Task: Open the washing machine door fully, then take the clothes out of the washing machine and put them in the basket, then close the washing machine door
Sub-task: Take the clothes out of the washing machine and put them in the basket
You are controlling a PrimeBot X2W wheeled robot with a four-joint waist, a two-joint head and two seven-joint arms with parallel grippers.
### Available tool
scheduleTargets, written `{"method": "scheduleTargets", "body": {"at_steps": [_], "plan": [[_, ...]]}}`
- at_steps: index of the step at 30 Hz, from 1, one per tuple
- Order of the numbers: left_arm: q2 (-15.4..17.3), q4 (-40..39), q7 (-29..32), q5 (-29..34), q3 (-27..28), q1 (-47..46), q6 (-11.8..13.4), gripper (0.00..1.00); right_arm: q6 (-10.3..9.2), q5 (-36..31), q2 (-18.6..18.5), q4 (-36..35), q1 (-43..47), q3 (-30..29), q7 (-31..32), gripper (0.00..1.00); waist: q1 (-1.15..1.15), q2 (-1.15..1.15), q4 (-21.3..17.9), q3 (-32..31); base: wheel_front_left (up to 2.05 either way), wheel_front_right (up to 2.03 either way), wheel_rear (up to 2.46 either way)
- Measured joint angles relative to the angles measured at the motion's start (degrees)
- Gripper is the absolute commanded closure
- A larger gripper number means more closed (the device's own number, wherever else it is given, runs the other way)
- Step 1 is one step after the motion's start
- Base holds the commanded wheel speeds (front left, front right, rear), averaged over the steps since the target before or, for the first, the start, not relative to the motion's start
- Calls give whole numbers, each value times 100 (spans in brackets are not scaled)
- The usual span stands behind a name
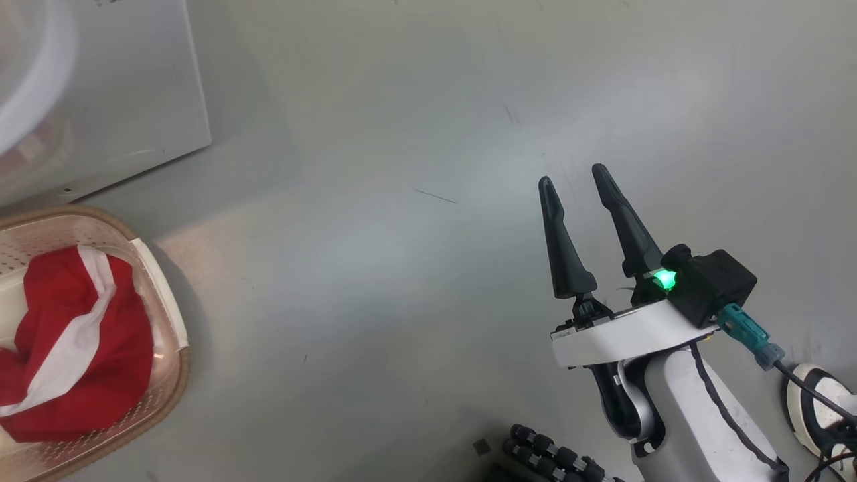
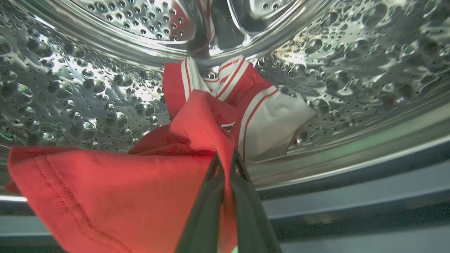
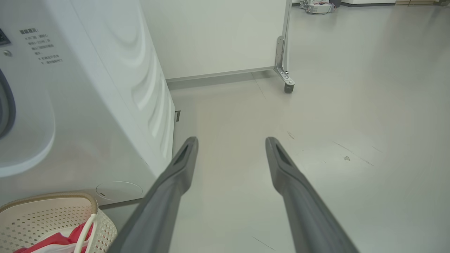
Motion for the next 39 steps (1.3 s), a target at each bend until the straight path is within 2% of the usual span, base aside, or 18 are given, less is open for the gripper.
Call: {"method": "scheduleTargets", "body": {"at_steps": [12,22,35,39], "plan": [[-544,160,-789,-143,-189,132,-247,100,9,-243,-5,279,-37,-215,0,0,0,0,400,-531,0,0,0],[-1063,227,-1369,-200,-452,568,-393,100,100,-391,-102,454,6,-424,0,0,0,0,883,-996,0,0,0],[-1600,236,-2009,-289,-857,1222,-448,100,202,-390,-210,597,181,-697,0,0,0,0,1596,-1580,0,0,0],[-1669,220,-2205,-288,-1016,1462,-454,100,245,-391,-247,668,294,-739,0,0,0,0,1794,-1786,0,0,0]]}}
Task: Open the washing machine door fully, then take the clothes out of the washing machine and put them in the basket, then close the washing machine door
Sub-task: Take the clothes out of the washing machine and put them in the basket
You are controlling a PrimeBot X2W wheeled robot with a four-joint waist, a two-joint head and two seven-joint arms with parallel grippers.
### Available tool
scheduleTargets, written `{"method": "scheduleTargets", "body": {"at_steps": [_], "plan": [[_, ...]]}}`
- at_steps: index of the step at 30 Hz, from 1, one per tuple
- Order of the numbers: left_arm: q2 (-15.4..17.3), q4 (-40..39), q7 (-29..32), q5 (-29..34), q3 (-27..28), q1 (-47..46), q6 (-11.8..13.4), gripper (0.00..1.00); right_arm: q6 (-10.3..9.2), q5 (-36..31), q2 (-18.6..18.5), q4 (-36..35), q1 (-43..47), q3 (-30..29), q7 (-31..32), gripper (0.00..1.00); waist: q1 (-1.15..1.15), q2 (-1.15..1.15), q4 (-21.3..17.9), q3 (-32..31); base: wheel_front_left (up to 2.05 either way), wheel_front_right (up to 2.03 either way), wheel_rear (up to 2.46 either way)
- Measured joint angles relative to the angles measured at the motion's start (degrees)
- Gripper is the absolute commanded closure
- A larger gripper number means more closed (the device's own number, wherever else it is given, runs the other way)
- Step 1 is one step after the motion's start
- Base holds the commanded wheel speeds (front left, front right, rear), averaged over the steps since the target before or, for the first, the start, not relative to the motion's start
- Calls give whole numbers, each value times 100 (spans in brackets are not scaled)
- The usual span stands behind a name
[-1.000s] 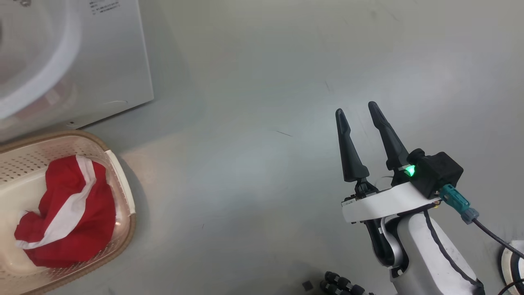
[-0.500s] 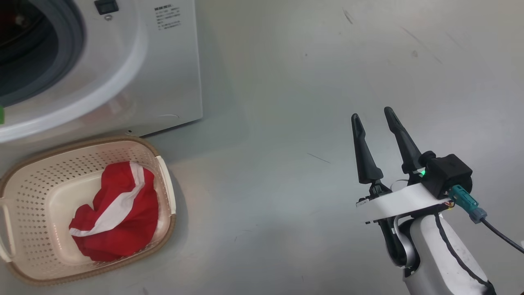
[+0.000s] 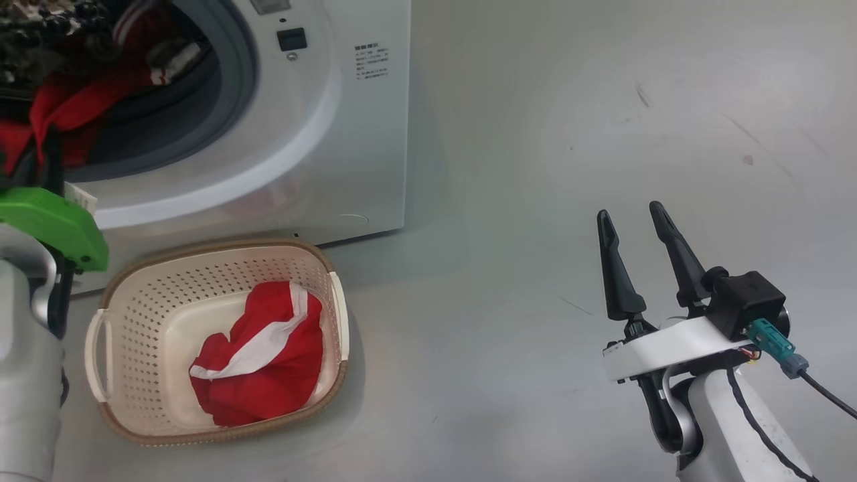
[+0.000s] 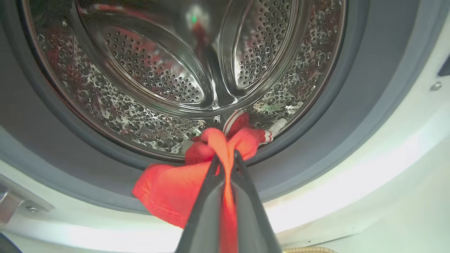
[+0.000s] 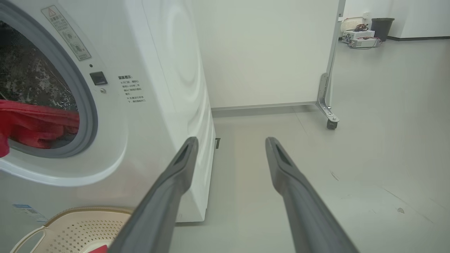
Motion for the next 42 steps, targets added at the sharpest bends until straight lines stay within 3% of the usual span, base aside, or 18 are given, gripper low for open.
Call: {"method": "scheduleTargets", "body": {"at_steps": [14,26,34,42], "plan": [[-274,-571,-365,-27,-522,721,-19,100,57,1,-13,120,412,-147,0,0,0,0,566,-713,0,0,0],[-301,-1428,-470,-9,-379,1280,-20,100,136,1,-16,170,606,-197,0,0,0,0,875,-1171,0,0,0],[-319,-2817,-472,2,-31,1417,113,100,203,1,-12,164,667,-186,0,0,0,0,987,-1288,0,0,0],[-382,-3628,-481,54,126,1561,172,100,211,1,-5,144,679,-185,0,0,0,0,978,-1236,0,0,0]]}}
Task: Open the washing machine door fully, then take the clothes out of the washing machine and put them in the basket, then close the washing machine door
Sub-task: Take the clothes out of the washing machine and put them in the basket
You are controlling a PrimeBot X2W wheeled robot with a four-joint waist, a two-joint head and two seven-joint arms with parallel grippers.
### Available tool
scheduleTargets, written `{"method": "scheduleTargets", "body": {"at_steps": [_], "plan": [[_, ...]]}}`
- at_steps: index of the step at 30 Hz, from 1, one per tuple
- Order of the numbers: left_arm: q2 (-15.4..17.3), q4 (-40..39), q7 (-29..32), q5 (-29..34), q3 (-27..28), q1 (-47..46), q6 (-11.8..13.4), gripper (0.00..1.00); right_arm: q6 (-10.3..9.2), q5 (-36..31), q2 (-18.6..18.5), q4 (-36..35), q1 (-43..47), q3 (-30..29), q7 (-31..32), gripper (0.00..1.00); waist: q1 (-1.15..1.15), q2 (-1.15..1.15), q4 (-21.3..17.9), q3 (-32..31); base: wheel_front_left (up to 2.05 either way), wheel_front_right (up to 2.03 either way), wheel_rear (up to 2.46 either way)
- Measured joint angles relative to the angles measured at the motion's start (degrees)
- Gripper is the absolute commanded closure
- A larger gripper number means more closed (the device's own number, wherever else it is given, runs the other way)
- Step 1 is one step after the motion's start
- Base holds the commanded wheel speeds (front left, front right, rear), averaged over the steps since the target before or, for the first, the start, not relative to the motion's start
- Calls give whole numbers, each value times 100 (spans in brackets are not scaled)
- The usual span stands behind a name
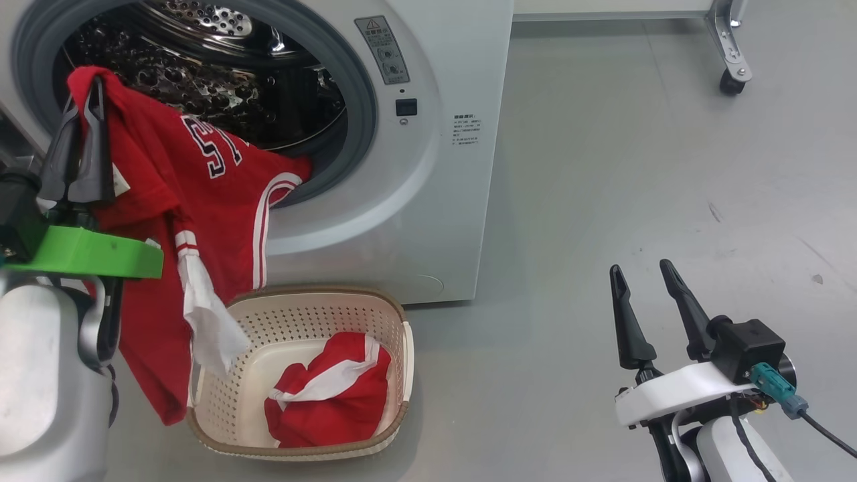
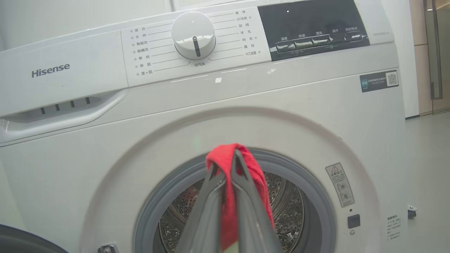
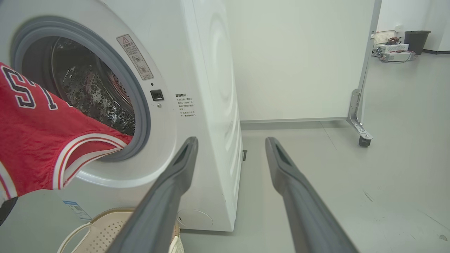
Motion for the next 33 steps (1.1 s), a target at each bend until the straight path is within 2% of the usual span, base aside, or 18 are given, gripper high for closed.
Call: {"method": "scheduleTargets", "body": {"at_steps": [7,19,33], "plan": [[0,-327,-15,52,68,304,43,100,47,-1,36,-1,-1,47,0,0,0,0,-103,39,0,0,0],[-129,-1586,-19,109,449,336,143,100,46,-1,51,-18,0,-25,0,0,0,0,-211,117,0,0,0],[-168,-939,-21,266,144,1139,119,100,99,-59,78,-35,-8,46,0,0,0,0,-343,302,0,0,0]]}}
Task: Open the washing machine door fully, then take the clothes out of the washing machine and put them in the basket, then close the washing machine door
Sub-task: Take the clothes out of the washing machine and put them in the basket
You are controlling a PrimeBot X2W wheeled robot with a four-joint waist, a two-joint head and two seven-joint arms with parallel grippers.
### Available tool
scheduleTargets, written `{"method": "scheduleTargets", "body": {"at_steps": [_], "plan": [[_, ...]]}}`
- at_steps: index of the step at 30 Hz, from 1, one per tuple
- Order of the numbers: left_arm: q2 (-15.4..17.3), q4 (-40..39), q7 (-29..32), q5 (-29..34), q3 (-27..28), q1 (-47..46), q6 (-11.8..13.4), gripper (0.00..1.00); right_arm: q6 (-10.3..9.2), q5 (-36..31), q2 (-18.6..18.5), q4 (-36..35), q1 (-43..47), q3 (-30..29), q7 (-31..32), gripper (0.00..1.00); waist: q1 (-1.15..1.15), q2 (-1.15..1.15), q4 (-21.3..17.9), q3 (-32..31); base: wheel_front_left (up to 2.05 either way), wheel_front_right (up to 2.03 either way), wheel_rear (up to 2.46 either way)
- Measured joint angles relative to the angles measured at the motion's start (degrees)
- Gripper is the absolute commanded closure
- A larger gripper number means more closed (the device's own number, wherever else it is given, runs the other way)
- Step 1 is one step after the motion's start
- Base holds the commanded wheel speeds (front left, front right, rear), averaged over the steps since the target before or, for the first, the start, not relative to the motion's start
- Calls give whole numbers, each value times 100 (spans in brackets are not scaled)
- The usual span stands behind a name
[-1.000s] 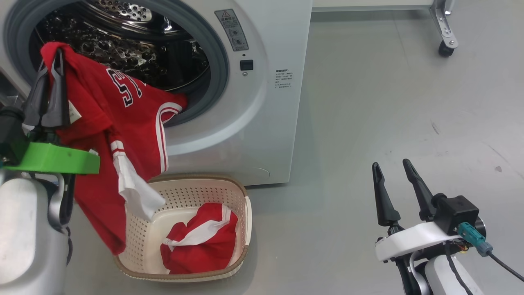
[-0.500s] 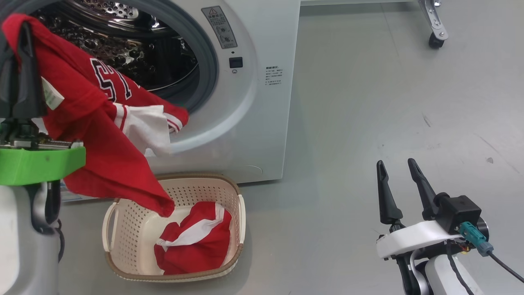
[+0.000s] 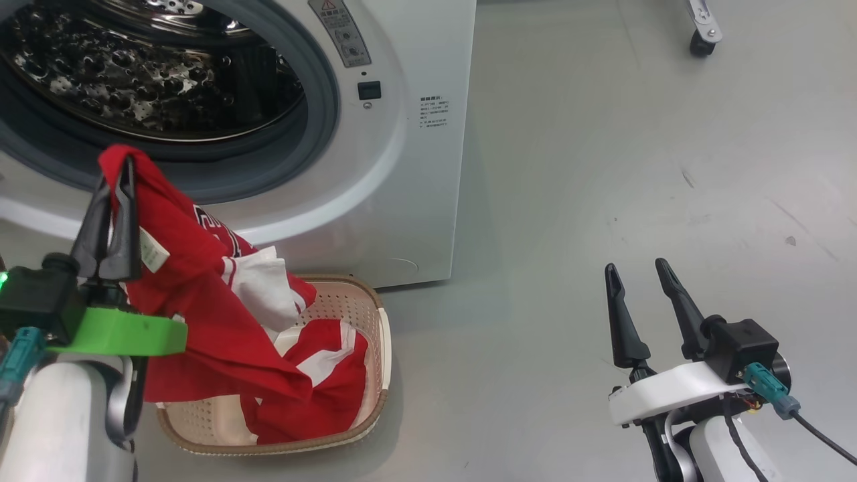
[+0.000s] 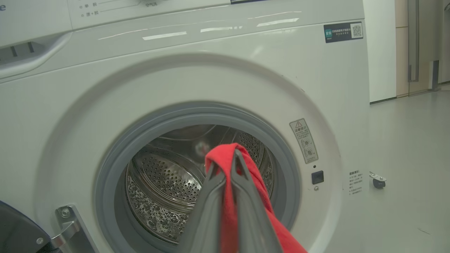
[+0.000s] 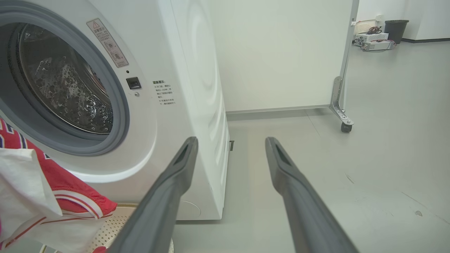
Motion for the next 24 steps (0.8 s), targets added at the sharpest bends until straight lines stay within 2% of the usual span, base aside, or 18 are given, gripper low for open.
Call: {"method": "scheduleTargets", "body": {"at_steps": [24], "plan": [[178,1245,59,299,-469,260,-127,100,1,-94,38,-75,-207,80,0,0,0,0,-465,800,0,0,0]]}}
